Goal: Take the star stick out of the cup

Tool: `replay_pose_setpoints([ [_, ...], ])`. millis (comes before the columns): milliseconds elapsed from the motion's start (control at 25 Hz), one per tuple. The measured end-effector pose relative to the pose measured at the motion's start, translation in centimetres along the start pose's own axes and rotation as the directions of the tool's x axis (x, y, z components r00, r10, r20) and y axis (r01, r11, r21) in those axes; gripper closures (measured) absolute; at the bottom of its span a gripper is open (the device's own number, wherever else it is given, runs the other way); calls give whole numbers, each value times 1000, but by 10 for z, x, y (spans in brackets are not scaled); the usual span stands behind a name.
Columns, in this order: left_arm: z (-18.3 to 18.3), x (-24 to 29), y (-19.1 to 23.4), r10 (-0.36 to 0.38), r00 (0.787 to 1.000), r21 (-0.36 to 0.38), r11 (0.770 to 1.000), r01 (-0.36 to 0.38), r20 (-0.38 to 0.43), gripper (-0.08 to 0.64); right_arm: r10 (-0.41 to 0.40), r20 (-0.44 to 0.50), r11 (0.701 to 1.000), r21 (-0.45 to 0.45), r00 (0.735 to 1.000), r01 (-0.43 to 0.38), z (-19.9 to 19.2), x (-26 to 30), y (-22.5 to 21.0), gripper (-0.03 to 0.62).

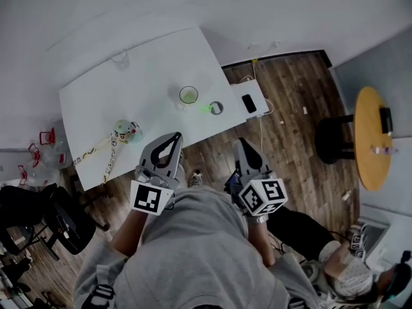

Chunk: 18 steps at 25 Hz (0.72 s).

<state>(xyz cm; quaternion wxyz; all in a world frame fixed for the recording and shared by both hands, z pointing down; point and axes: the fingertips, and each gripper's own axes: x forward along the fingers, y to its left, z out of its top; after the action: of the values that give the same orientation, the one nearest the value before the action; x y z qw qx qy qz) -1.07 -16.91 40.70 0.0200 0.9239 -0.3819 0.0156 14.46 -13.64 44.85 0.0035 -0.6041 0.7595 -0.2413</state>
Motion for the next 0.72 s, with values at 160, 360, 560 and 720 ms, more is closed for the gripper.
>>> replay_pose_setpoints([
  [160,-3,15,16,-42,999,-15,999,42,-13,525,-28,-19,1000,6,999,29,-2,18,1,555],
  [360,-10,37,32,-107,994,-24,994,106,-32,525,-76,-41,996,44,996,77,-9,41,-3,555],
  [560,-17,56,43,-159,986,-25,987,158,-50,525,-128,-67,988,79,990,133,-19,60,-11,555],
  [720,-28,63,49,-195,978,-38,981,193,-70,525,-145,-95,981,114,985,156,-30,75,-15,555],
])
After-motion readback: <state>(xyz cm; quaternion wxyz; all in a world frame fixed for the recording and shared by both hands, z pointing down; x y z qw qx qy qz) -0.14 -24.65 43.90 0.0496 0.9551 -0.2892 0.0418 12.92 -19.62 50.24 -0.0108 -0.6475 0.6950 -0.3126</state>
